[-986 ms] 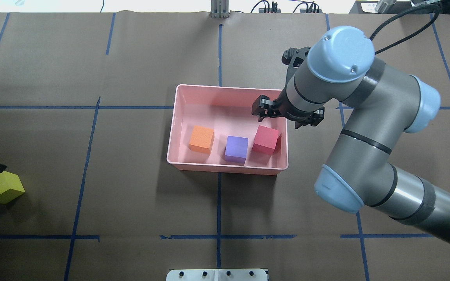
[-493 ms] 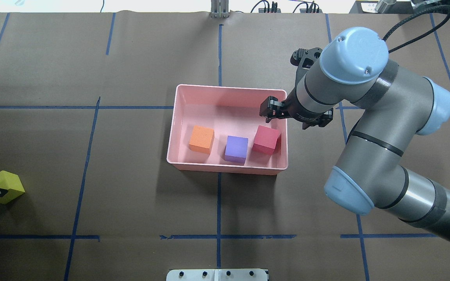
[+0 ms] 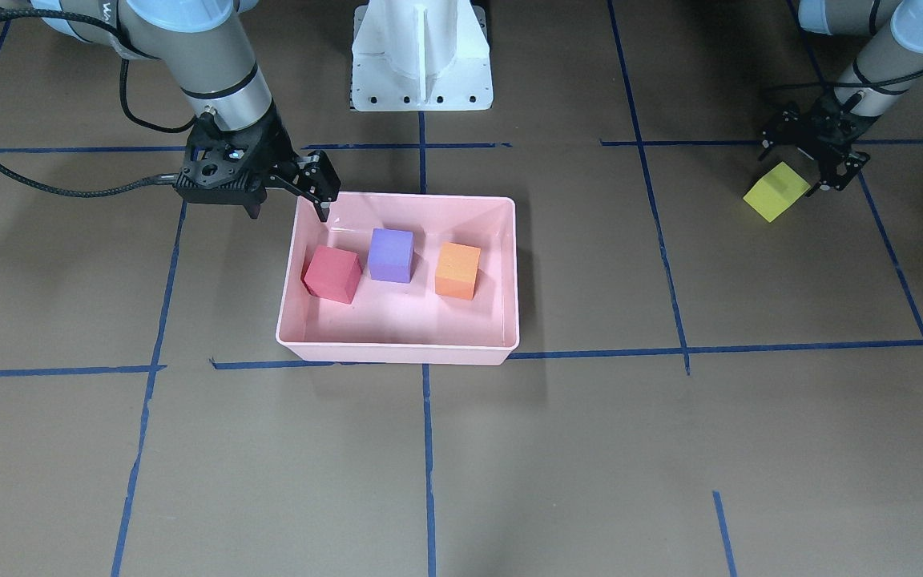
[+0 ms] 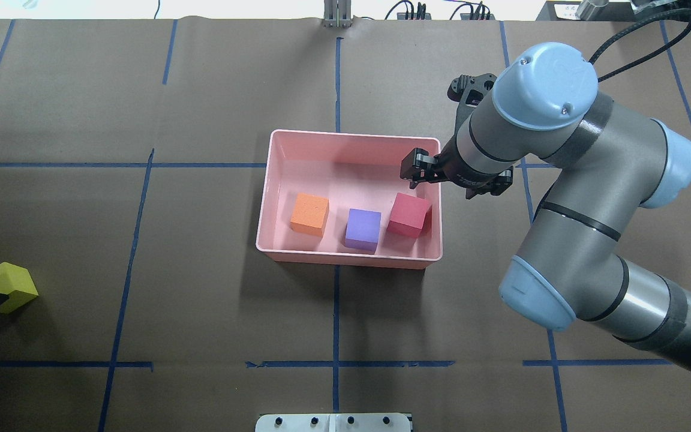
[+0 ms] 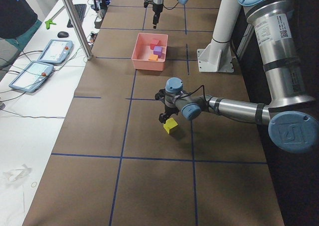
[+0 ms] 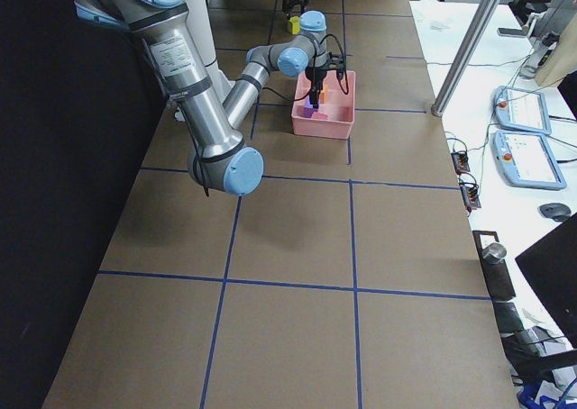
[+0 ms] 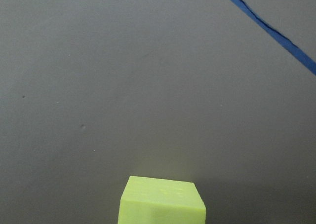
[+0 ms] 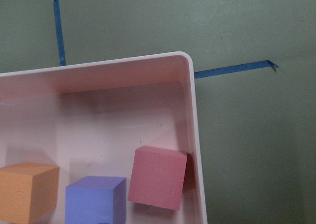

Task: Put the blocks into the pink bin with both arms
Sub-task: 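Grasp the yellow-green cube with the left gripper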

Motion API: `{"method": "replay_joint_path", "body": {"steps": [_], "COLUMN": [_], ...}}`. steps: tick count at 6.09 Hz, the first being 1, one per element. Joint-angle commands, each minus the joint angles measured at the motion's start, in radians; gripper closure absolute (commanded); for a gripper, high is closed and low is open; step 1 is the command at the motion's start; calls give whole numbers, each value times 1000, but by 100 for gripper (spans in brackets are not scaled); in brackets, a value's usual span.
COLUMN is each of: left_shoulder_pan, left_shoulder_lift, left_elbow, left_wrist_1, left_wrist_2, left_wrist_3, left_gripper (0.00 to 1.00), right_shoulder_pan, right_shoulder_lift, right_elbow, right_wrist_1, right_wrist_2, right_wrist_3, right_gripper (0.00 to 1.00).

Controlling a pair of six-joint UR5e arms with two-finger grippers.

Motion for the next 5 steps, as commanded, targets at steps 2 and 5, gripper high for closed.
{"method": "replay_joint_path", "body": {"steps": [2,5], "left_shoulder_pan": [6,21], "left_shoulder_lift": [-9,-67], "left_elbow": [41,116], "left_wrist_1": [0,0], "left_wrist_2": [-4,-2], "left_wrist_3": [9,9], "left_gripper": [0,0], "right_shoulder_pan": [-1,-3], "right_shoulder_lift": [-3,-17], "right_elbow": [-3,-1], "right_wrist_1": [-2,0], "right_wrist_2": [-3,-8], "right_wrist_3": [0,2], "right_gripper": [0,0]}}
